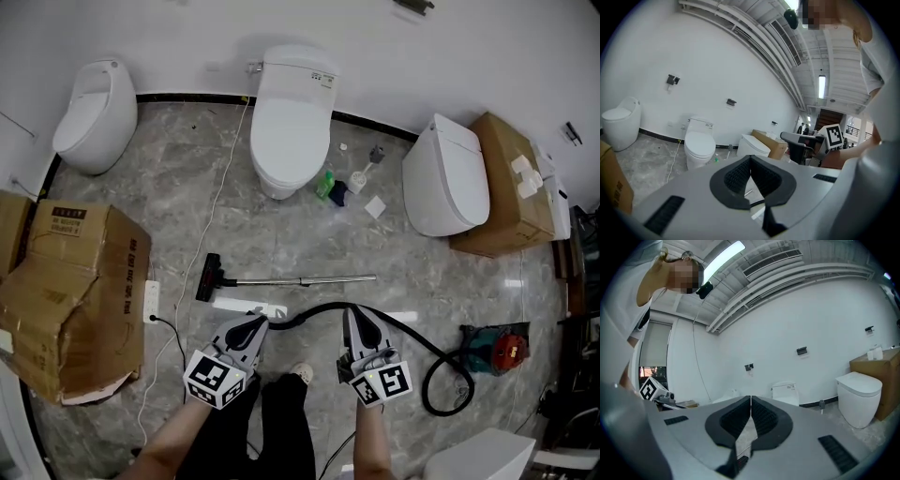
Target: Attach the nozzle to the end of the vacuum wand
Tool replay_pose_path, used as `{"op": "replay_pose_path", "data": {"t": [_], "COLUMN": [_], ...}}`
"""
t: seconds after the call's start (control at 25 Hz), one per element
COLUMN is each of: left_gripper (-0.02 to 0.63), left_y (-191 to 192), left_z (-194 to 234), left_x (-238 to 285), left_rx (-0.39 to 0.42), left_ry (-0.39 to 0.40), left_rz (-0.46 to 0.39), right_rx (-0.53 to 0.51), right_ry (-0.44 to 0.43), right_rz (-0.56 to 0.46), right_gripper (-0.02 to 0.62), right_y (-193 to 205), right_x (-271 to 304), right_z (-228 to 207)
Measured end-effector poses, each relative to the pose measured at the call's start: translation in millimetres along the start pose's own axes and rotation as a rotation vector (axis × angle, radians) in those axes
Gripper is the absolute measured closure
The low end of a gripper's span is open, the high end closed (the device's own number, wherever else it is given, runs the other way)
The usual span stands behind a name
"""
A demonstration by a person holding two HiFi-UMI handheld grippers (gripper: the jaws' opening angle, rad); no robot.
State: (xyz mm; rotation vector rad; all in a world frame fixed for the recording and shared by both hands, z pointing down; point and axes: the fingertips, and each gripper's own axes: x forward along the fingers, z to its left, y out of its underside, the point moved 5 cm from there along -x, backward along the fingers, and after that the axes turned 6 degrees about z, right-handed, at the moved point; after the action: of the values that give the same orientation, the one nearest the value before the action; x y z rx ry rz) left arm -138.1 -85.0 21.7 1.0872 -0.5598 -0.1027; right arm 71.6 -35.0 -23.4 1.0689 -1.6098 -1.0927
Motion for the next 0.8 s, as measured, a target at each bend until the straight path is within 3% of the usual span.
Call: {"op": "replay_pose_path", "data": {"t": [0.16,0.32,0.8], "left_gripper": [0.598,0.598,0.598], "left_y": [20,48,161], "left_z": [-5,-1,49], "left_x": [29,60,137], "left_rx": [-0.012,-0.001,0.011], "left_ry": [0.027,0.033,-0.001], "left_rz": [0.007,0.013,-0.003], "right_rx": [0.065,0.1,0.105], "right_ry": [-0.041,-0.027,0.002], "right_rz": [-0.014,-0.036,-0.059], "right_gripper": [0.578,0.578,0.578], "right_y": [18,50,190], "right_x": [-1,0,21], "right_z": [-31,-61,-128]}}
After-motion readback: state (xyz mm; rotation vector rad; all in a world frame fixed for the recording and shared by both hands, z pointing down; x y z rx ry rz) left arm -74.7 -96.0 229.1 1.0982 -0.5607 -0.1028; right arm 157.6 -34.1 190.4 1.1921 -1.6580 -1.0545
